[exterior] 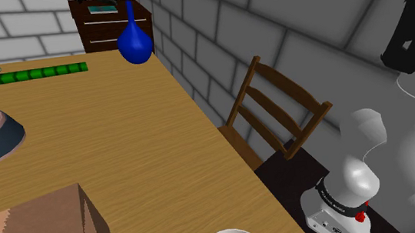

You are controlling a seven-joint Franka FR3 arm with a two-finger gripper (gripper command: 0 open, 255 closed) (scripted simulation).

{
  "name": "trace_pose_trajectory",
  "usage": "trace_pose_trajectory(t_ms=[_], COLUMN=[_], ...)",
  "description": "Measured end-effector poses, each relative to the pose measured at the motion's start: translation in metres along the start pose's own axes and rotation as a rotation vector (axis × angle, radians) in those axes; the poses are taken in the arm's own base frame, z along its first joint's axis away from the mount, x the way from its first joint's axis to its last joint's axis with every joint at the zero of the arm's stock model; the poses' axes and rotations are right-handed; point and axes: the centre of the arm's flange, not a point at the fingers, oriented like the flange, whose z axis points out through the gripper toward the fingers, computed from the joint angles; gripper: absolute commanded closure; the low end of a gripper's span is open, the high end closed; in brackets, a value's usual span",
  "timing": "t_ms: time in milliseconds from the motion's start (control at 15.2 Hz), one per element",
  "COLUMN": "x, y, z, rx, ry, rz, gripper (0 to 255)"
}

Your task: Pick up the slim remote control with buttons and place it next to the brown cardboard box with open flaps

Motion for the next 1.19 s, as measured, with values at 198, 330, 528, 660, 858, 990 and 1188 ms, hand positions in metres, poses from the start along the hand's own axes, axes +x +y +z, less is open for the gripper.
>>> trace_pose_trajectory(t_ms=[198,330,528,660,858,990,1188], x=[0.000,0.000,0.000,0.001,0.001,0.000,0.000], y=[0.000,0.000,0.000,0.000,0.000,0.001,0.001], z=[0.016,0.026,0.042,0.053,0.070,0.079,0.094], rx=[0.000,0.000,0.000,0.000,0.000,0.000,0.000], ry=[0.000,0.000,0.000,0.000,0.000,0.000,0.000], rz=[0.000,0.000,0.000,0.000,0.000,0.000,0.000], gripper=[255,255,255,255,255,255,255])
